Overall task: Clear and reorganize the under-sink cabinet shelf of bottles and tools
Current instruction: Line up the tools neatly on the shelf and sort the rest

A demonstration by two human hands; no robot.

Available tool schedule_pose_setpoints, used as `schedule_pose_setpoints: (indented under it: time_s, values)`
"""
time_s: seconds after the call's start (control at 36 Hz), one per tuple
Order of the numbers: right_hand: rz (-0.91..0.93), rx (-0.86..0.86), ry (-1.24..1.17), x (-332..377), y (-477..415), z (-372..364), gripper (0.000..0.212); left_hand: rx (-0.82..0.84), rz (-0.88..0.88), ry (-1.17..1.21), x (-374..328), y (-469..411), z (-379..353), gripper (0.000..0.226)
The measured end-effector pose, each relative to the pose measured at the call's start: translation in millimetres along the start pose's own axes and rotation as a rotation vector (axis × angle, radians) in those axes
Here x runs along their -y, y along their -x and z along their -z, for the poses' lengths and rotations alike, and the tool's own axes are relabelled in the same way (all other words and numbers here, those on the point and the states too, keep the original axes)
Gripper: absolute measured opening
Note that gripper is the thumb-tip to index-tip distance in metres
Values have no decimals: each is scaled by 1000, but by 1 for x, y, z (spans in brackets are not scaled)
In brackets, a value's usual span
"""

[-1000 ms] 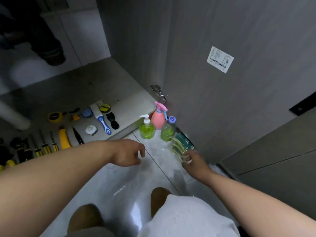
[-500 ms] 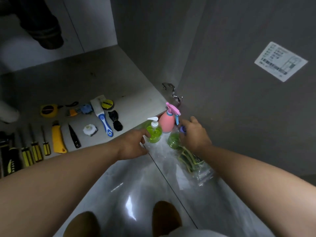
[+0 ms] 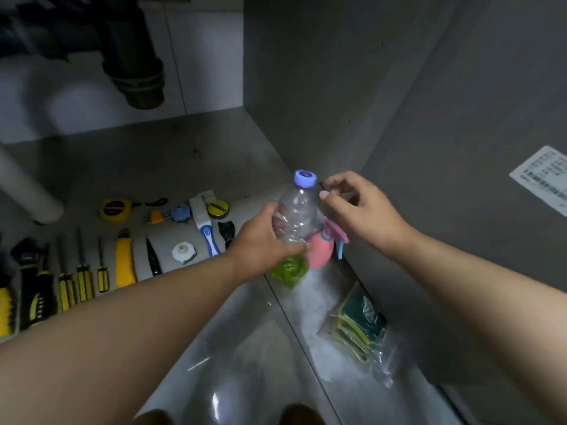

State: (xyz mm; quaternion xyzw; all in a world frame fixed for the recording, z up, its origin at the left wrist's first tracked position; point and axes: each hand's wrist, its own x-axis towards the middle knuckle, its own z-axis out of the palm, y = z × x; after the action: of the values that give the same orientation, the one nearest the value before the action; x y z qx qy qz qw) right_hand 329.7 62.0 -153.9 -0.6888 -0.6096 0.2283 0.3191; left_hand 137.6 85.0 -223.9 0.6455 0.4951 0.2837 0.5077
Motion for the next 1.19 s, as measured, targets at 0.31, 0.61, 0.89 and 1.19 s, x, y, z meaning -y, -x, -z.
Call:
schedule_pose_setpoints:
  time_s: [0.31, 0.61, 0.89, 1.19]
  values:
    - [-304, 223, 721, -73, -6, -62, 33, -318, 112, 231, 31, -26, 50, 72]
    - [129, -104, 831, -7, -43, -18, 33, -432, 116, 242, 42, -51, 70, 66]
    - [84, -124, 545, 47, -142, -26, 44, -406, 109, 227, 50, -71, 79, 70]
    - [-17, -192, 514, 17, -187, -62, 46, -370, 15, 59, 49, -133, 85, 71]
